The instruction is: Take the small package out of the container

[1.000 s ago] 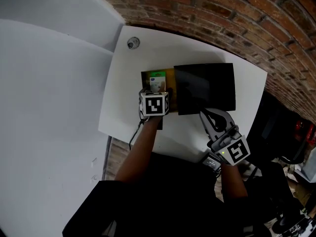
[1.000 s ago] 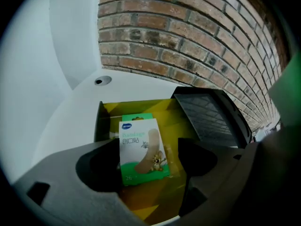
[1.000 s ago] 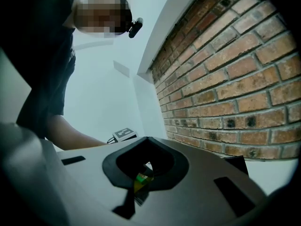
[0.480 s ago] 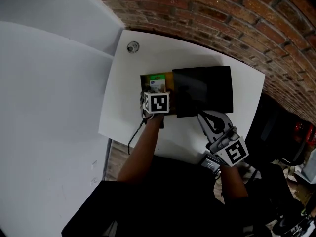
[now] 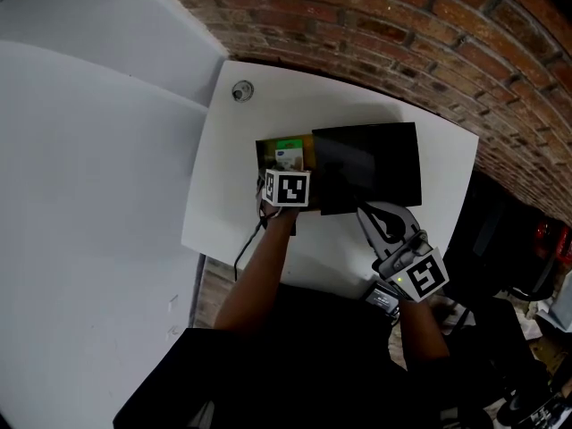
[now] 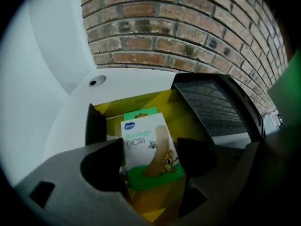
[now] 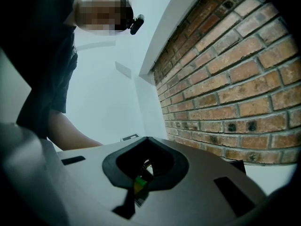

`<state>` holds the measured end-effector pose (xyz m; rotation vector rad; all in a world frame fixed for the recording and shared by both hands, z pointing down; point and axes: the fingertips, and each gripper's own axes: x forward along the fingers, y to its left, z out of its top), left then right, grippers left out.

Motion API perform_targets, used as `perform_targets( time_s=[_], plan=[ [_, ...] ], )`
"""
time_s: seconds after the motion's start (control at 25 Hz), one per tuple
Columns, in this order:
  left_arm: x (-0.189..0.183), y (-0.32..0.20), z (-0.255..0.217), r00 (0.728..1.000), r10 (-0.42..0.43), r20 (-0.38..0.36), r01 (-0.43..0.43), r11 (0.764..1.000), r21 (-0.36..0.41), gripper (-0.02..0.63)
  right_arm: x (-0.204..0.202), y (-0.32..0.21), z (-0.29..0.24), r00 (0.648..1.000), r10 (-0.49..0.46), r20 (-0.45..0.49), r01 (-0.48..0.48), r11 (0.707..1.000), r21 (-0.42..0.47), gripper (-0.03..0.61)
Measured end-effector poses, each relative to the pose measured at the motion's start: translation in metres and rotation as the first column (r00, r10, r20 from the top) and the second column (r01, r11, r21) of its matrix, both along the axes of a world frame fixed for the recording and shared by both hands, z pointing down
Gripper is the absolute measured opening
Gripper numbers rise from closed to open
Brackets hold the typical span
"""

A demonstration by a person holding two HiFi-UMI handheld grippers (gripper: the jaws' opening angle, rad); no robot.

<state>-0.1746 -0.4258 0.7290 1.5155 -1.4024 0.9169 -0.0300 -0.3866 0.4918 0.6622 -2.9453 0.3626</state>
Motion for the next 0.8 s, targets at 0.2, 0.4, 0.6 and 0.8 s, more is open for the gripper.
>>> perform_targets(
  time_s=[0.2,0.4,0.6,0.8],
  plan=[
    [0.000,0.005,-0.007,1.000,0.019,-0.007,-0.019,0.999,0.026,0.364,0.003,0.000,-0.004,1.000,0.007,0.000,-0.007,1.000,0.008,0.006],
    [0.000,0.006,-0.018,0.999,0.037,-0.013,-0.036,0.997,0.070,0.331,0.000,0.002,-0.011,1.000,0.003,0.018,-0.004,1.000,0.025,0.006],
    [0.007,0.012,-0.015,0.998,0.037,-0.046,-0.034,0.997,0.065,0.331,-0.004,0.010,-0.015,1.000,-0.005,0.020,0.005,0.999,0.038,0.006],
    [0.005,0.007,-0.032,0.998,0.049,-0.027,-0.045,0.993,0.110,0.328,0.003,0.015,-0.015,1.000,0.002,-0.001,-0.002,0.999,0.036,0.006]
  ],
)
